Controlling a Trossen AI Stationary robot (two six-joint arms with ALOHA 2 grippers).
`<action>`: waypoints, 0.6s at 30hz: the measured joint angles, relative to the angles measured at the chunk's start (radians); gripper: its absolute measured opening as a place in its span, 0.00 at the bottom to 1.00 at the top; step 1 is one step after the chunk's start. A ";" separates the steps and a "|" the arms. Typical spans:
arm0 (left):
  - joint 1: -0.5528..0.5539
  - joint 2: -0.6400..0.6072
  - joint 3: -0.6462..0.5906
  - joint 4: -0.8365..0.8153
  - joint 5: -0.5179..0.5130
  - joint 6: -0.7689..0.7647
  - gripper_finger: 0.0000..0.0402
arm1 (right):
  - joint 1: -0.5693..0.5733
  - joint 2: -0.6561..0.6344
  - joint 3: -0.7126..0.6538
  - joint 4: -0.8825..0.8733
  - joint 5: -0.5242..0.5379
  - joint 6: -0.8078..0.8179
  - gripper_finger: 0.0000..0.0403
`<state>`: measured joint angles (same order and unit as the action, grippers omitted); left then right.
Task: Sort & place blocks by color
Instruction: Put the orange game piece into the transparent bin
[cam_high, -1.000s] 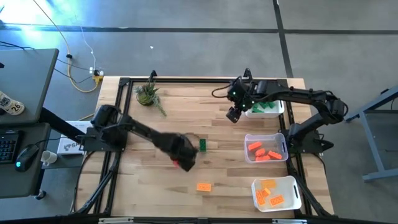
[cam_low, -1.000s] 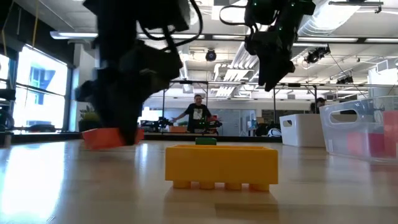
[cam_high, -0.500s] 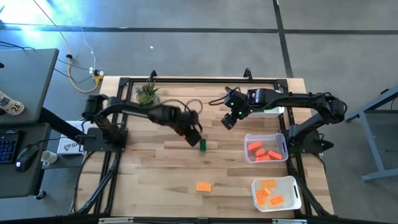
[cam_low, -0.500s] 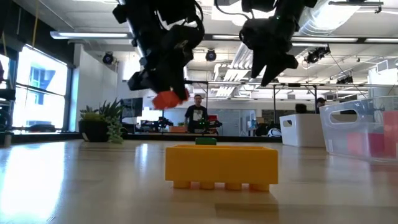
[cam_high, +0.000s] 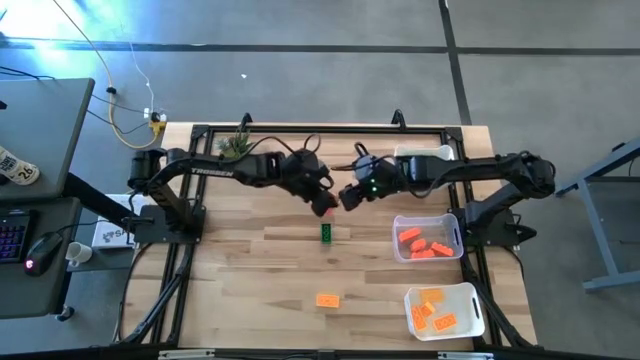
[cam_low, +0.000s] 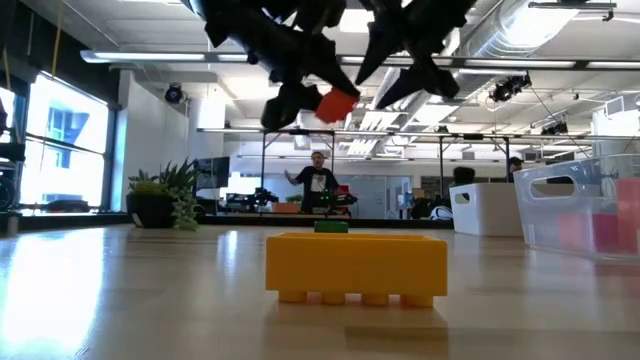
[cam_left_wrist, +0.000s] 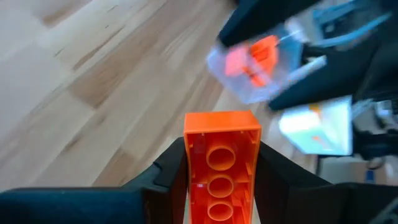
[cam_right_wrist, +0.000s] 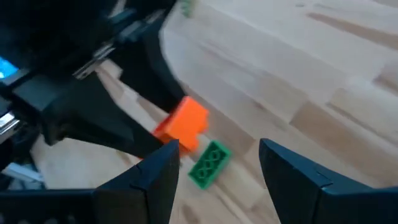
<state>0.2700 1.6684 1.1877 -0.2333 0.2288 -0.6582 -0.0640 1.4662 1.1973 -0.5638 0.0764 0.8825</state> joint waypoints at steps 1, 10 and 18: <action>0.003 0.000 0.000 0.021 0.014 0.000 0.27 | 0.009 0.000 0.000 0.012 0.000 0.009 0.51; 0.025 0.001 -0.002 0.071 0.103 0.027 0.28 | 0.102 0.000 0.000 0.018 0.141 0.138 0.51; 0.039 0.001 -0.002 0.078 0.157 0.053 0.28 | 0.191 0.000 0.000 0.026 0.278 0.294 0.51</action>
<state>0.3095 1.6691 1.1862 -0.1556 0.3860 -0.6056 0.1269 1.4666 1.1973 -0.5381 0.3540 1.1762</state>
